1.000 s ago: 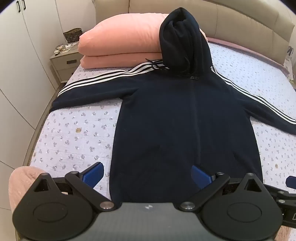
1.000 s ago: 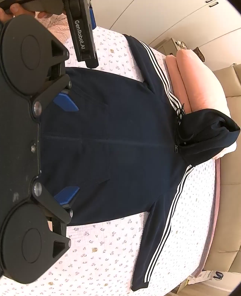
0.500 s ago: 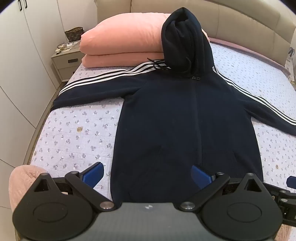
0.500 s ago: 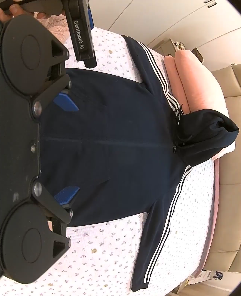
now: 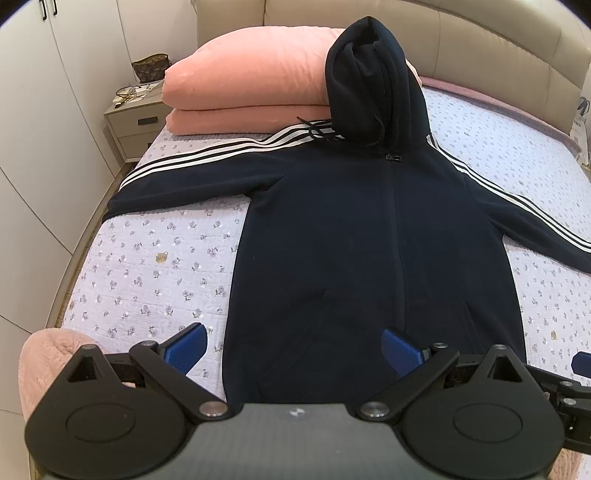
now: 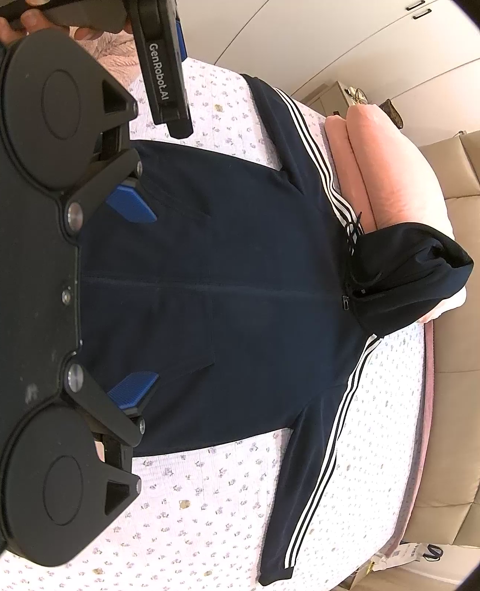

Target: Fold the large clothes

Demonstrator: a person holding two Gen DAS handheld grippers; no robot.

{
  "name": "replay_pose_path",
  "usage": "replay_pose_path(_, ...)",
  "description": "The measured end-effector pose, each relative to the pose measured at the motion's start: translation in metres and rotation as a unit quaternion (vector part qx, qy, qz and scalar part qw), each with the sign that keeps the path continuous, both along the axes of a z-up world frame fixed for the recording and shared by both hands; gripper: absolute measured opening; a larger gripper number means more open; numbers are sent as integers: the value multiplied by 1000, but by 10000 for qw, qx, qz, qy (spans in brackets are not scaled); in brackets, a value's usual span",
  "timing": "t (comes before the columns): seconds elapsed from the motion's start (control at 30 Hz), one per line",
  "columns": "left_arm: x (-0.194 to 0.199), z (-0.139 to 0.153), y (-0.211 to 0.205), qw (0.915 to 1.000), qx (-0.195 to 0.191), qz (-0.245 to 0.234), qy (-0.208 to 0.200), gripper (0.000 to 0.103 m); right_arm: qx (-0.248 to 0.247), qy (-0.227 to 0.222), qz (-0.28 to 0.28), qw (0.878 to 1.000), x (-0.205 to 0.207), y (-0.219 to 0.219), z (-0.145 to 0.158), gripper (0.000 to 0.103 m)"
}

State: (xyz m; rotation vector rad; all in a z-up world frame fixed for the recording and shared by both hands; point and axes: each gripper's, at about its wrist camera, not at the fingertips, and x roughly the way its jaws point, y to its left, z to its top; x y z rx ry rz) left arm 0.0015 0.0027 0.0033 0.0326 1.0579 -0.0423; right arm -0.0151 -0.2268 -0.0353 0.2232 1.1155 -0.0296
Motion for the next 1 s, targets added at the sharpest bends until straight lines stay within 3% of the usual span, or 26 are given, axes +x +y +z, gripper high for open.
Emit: replay_pose_path(1.0,4,-4,6,9995,-294,-6,115,103,33,-15,50,10000,-1,-1,3,103)
